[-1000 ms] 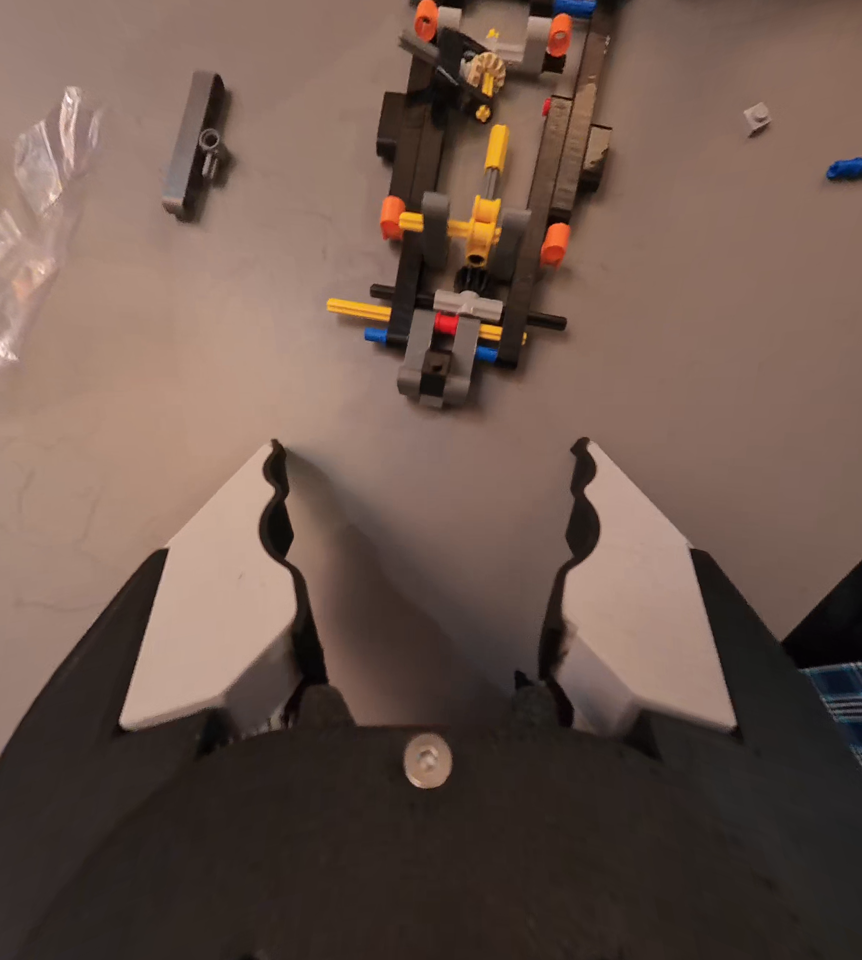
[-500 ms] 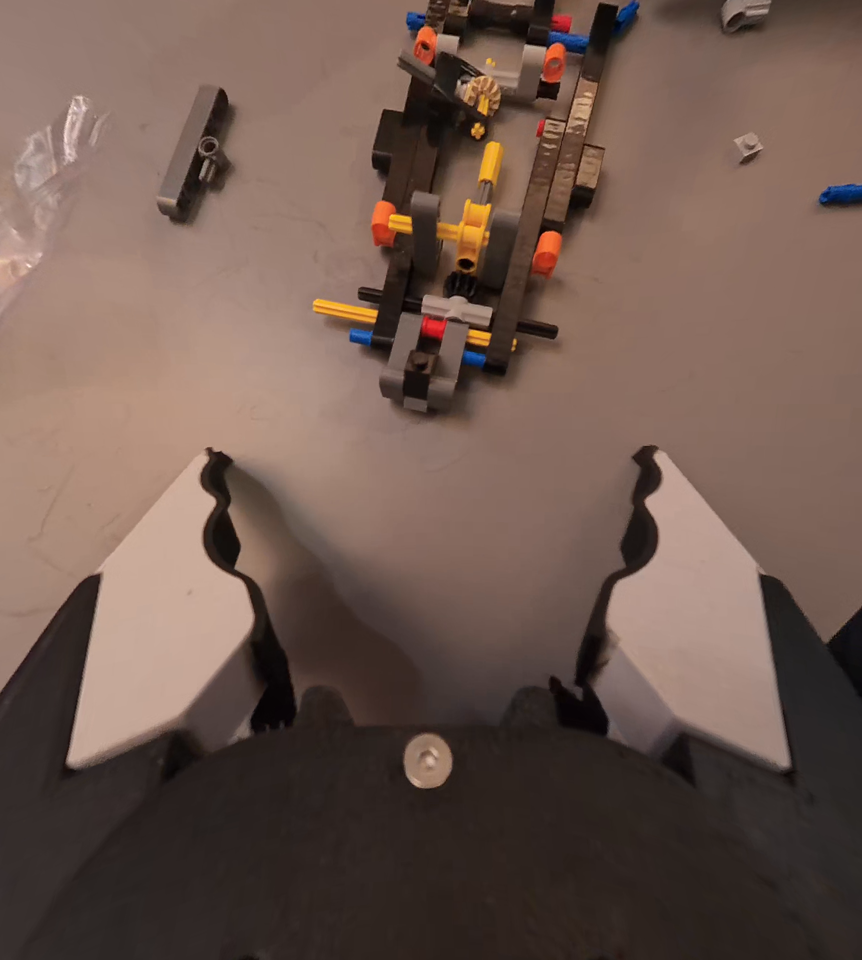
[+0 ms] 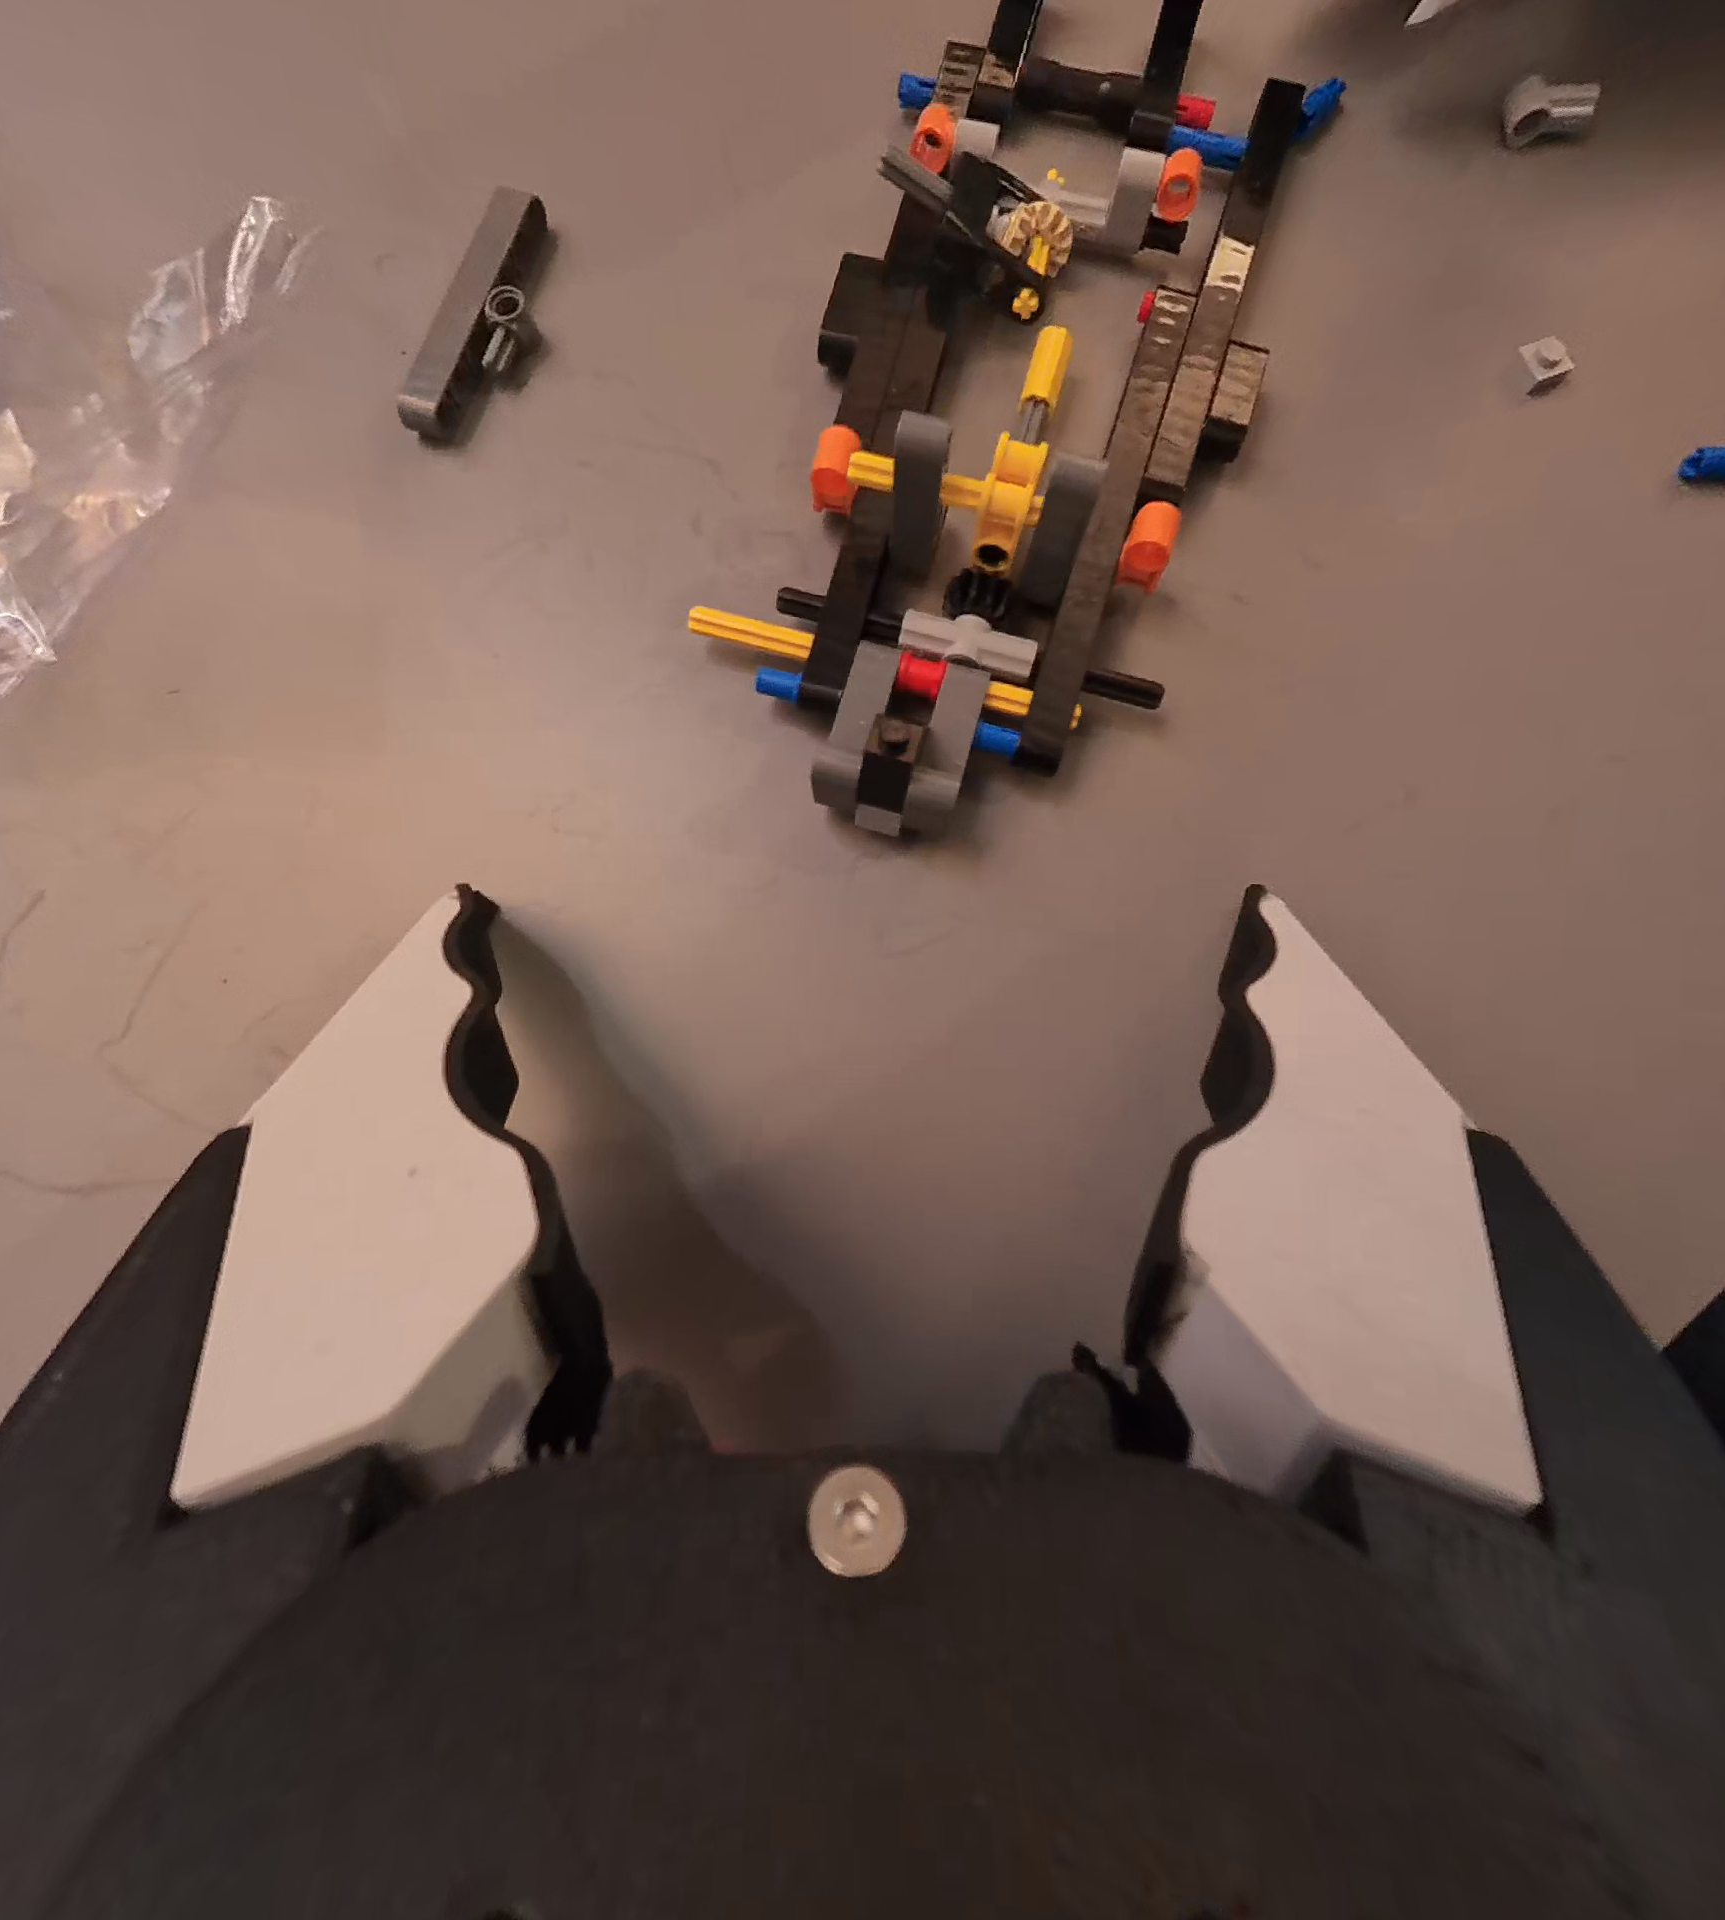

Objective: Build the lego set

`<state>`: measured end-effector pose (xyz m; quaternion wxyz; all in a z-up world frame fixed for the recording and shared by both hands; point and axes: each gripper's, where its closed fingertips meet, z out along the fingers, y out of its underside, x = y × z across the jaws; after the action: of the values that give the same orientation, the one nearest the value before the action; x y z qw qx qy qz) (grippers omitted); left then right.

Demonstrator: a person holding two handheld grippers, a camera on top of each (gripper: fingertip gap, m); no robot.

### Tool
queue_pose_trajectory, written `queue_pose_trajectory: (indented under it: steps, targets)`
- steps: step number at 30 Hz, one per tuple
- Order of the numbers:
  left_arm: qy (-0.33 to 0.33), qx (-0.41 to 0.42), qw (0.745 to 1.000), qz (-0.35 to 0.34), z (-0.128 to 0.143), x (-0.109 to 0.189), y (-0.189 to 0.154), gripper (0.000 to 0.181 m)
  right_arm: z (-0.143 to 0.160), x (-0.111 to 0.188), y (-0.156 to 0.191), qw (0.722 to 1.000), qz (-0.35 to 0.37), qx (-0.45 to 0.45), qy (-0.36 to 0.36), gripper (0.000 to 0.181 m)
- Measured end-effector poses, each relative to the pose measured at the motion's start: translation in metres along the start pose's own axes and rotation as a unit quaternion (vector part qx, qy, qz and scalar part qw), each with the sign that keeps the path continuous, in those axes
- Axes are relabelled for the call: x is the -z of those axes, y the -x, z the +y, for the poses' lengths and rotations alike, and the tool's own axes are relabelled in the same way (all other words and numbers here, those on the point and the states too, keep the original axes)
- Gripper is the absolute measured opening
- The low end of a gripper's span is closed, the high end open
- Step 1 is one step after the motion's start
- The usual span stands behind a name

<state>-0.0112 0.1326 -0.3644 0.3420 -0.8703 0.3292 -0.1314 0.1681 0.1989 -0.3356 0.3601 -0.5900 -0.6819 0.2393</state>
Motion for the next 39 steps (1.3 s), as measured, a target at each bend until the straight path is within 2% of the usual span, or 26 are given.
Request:
queue_pose_trajectory:
  steps: [1,24,30,33,36,39]
  targets:
    - [0.000,0.000,1.000,0.000,0.000,0.000,0.000,0.134,0.000,0.000,0.000,1.000,0.000,0.001,0.000,0.027]
    - [-0.002,-0.002,1.000,-0.001,0.000,0.000,0.000,0.134,-0.003,-0.001,0.003,1.000,-0.001,0.010,-0.005,0.027]
    - [-0.009,0.002,1.000,-0.006,-0.003,0.001,0.003,0.120,-0.008,0.000,0.006,1.000,0.001,0.026,-0.012,0.027]
    - [-0.019,-0.007,1.000,0.001,-0.008,0.001,0.001,0.098,-0.011,0.002,0.006,0.999,0.004,0.032,-0.018,0.025]
    - [-0.040,-0.026,0.999,0.014,-0.020,-0.001,-0.006,0.099,-0.011,0.002,0.006,0.999,0.004,0.033,-0.017,0.025]
    - [-0.029,-0.055,0.998,0.015,-0.025,-0.010,-0.010,0.103,-0.011,0.001,0.007,0.999,0.002,0.033,-0.018,0.025]
